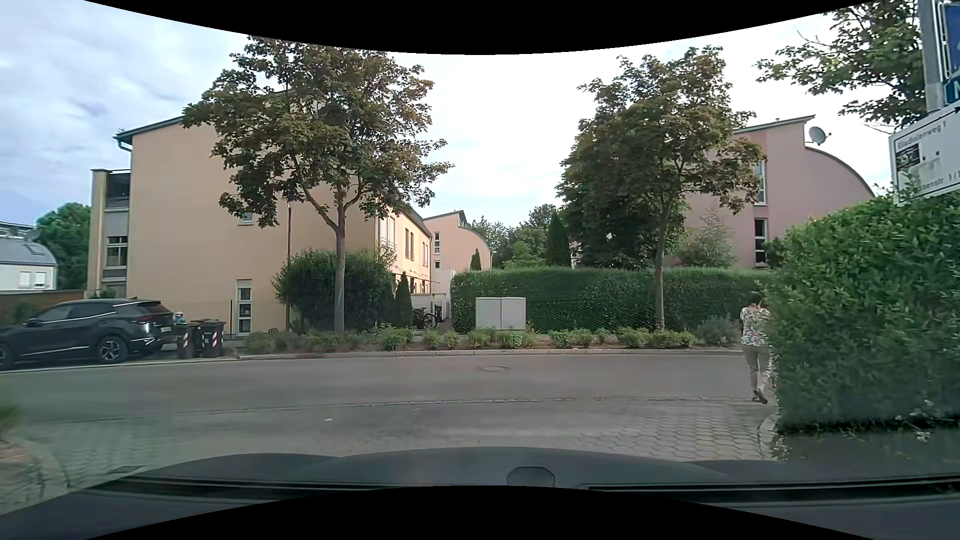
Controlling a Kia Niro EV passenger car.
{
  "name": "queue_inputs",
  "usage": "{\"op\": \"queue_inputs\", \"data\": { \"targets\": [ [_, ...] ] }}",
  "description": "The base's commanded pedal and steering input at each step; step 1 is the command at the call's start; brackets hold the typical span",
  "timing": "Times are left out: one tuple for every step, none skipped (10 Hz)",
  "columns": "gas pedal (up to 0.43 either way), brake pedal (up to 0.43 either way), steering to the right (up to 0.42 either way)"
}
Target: Follow the waypoints while adhering to traffic rules and regulations
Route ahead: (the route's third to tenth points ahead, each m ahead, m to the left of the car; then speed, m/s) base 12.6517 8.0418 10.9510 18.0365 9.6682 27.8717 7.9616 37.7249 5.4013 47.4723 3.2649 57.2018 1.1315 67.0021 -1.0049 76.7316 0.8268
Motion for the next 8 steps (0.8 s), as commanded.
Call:
{"op": "queue_inputs", "data": {
  "targets": [
    [0.0,0.03,-0.007],
    [0.0,0.03,-0.007],
    [0.0,0.037,-0.008],
    [0.0,0.037,-0.007],
    [0.0,0.037,-0.008],
    [0.0,0.043,-0.007],
    [0.0,0.043,-0.007],
    [0.0,0.043,-0.007]
  ]
}}
